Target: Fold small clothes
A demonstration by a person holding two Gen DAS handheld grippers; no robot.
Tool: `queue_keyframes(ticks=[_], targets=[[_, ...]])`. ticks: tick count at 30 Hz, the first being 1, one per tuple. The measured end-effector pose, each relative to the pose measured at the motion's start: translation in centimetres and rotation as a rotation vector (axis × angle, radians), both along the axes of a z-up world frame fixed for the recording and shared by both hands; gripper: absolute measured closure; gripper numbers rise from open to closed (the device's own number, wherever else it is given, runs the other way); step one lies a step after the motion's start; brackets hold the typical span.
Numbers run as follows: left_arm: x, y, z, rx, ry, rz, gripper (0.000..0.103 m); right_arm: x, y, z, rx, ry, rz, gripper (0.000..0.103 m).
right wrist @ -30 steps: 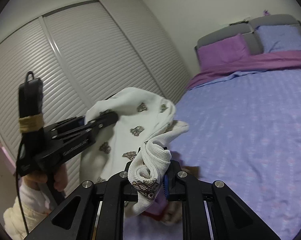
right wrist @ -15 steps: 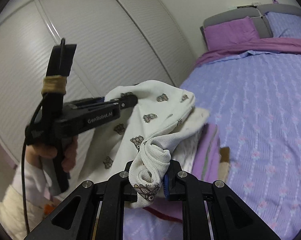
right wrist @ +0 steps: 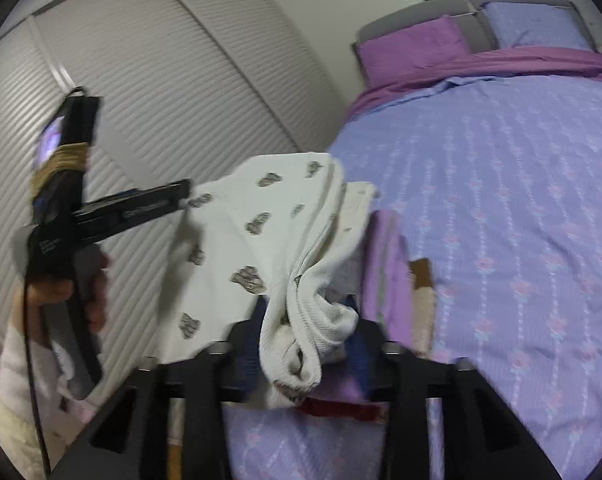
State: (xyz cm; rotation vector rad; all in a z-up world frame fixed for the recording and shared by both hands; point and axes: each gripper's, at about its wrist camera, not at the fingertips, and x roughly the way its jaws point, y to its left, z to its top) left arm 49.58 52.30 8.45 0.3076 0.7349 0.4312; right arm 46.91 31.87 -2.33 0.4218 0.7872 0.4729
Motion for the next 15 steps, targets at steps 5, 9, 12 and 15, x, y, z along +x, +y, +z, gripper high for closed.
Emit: queue_keyframes(ticks=[5, 9, 12, 15], targets=[[-4.2, -2.5, 1.1, -0.013, -0.084, -0.026, 0.019, -2.0, -2.5, 1.3, -0.043, -0.046, -0.019, 0.03], [-8.3, -6.6, 1.4, -0.006, -0.136, -0.045, 0.013, -4.3, -6.0, 3.1, -0.141, -0.134, -0.048, 0.015], [-10.8, -9.7, 1.3, -0.049, -0.125, -0.042, 0.012, -5.6, -9.5, 4.2, -0.241, -0.199, -0.049, 0.013], [-13.5, -12.5, 1.1, -0.123, -0.143, -0.064, 0.01, -7.7, -14.2, 5.4, -0.296, -0.255, -0.057, 0.012]])
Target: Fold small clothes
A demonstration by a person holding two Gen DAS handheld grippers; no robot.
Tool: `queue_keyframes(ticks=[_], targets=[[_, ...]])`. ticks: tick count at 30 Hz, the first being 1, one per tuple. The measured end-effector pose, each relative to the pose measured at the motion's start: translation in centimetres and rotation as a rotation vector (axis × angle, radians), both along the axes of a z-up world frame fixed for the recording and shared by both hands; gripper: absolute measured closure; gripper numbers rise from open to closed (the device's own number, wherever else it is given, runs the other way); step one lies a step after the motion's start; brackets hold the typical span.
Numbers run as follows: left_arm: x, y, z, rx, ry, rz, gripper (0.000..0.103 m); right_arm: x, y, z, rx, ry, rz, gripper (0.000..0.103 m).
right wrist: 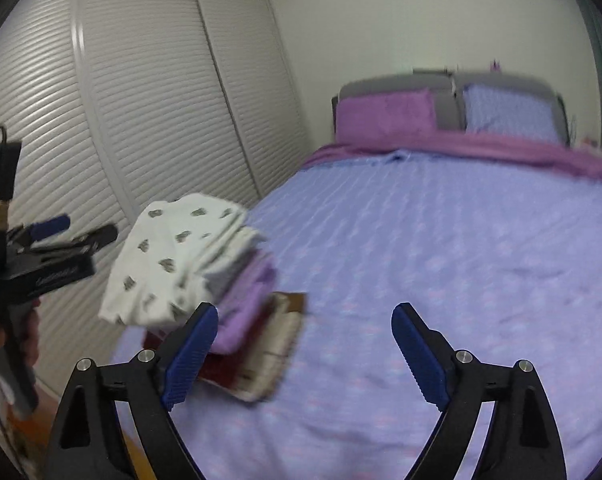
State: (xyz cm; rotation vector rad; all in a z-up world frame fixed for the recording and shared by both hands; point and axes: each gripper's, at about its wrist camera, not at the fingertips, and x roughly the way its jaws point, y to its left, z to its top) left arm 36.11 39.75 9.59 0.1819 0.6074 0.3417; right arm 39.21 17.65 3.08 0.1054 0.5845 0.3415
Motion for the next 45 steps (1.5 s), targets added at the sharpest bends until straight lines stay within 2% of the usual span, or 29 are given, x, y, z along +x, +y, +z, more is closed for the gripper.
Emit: queue_keyframes(ticks=[3, 6, 9, 13, 17, 21, 24, 31, 34, 38, 45], targets=[[-3.0, -3.2, 0.1, -0.06, -0.036, -0.006, 0.003, -2.5, -5.3, 1.0, -0.031, -0.03, -0.027, 0.008], [-6.1, -6.8, -0.4, -0.133, -0.045, -0.025, 0.003, -5.5, -9.8, 1.7, -0.067, -0.071, -0.099, 0.004], [-8.3, -10.7, -1.0, -0.219, -0.047, -0.069, 0.002, -9.0, -13.9, 2.0, -0.072, -0.073, -0.134, 0.003], [-11.5, -16.2, -2.0, -0.235, -0.063, -0.133, 0.0, -14.0, -17.9, 1.9, -0.068, -0.066, -0.171, 0.003], [-14.8, -20.9, -3.1, -0.31, -0.044, -0.195, 0.0, -19.3, -20.5, 1.7, -0.096, -0.078, -0.206, 0.002], [-17.9, -25.1, -3.7, -0.291, -0.028, -0.267, 0.0, -23.7, -22.7, 1.4, -0.112, -0.08, -0.236, 0.002], [-20.2, -26.9, -3.5, -0.292, -0.055, -0.275, 0.0, -26.8, -24.1, 1.3, -0.116, -0.094, -0.274, 0.002], [-24.7, -29.2, -3.6, -0.373, -0.06, -0.269, 0.0, -31.4, -26.3, 2.0, -0.121, -0.128, -0.3, 0.002], [-26.1, -30.0, -3.7, -0.383, -0.056, -0.28, 0.0, -33.0, -27.0, 2.3, -0.119, -0.151, -0.309, 0.002], [-27.0, -30.8, -3.8, -0.349, -0.064, -0.283, 0.0, -34.0, -27.0, 2.5, -0.129, -0.161, -0.328, 0.002], [-27.3, -30.9, -4.0, -0.349, -0.064, -0.295, 0.0, -34.2, -26.6, 2.1, -0.148, -0.146, -0.331, 0.002]])
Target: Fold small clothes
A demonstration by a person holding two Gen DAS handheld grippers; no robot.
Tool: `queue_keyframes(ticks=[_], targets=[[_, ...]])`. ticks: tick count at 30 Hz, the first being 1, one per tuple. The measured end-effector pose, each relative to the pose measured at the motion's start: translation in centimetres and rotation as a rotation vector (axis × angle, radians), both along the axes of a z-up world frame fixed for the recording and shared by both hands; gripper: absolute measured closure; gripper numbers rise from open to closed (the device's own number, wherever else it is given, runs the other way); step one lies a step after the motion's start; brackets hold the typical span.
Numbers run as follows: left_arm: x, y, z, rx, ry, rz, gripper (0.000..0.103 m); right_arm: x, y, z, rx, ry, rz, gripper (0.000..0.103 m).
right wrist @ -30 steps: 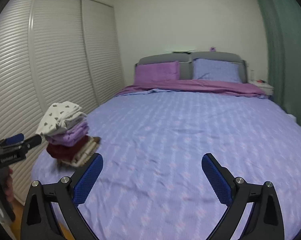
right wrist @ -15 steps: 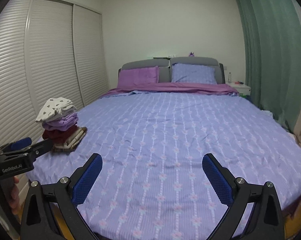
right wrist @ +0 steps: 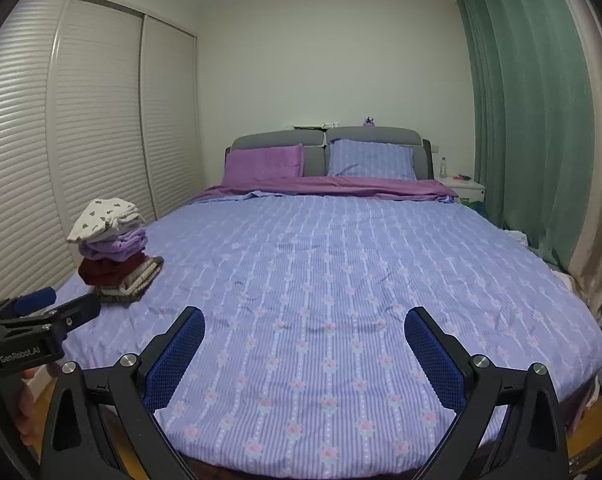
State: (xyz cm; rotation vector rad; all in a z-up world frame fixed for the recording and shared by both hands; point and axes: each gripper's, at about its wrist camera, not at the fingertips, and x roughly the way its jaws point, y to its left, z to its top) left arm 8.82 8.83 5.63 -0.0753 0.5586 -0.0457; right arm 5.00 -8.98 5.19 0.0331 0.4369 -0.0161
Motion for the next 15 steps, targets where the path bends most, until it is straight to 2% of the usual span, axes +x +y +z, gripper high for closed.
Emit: queue_keyframes(ticks=[15], targets=[[-0.05, -0.48, -0.16, 0.028, -0.012, -0.003, 0.0, 0.23, -0.33, -0.27, 0.01, 0.01, 0.001, 0.002]])
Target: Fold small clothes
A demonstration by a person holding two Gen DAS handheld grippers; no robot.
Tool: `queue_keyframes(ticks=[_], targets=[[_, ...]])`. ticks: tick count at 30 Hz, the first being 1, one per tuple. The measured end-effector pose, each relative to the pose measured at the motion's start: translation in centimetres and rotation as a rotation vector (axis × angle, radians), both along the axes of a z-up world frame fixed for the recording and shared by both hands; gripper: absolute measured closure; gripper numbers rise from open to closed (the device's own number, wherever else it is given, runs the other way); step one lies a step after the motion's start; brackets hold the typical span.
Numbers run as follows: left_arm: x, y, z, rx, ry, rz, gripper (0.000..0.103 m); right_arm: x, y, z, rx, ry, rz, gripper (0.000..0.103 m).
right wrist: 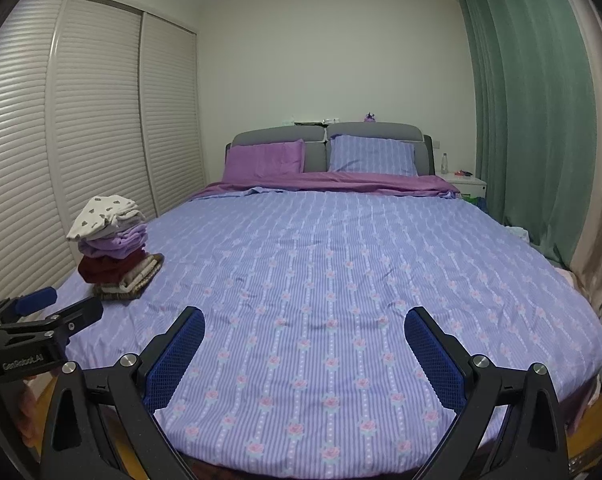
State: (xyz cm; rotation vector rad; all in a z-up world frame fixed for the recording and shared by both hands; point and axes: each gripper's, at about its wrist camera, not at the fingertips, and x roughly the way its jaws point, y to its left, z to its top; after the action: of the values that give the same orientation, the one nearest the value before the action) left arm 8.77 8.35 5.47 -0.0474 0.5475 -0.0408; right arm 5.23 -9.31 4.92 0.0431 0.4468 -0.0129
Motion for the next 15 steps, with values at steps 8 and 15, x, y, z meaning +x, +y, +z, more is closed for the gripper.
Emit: queue_keyframes(ticks=[8, 15], targets=[[-0.36, -0.51, 0.2, 0.019, -0.012, -0.003, 0.0, -0.04, -0.22, -0.22, 0.012, -0.001, 0.0, 0.002], [-0.39, -0.75, 0.03, 0.039, -0.013, 0.011, 0.0, -0.2, -0.39, -0.28, 0.016, 0.0, -0.003, 0.002]])
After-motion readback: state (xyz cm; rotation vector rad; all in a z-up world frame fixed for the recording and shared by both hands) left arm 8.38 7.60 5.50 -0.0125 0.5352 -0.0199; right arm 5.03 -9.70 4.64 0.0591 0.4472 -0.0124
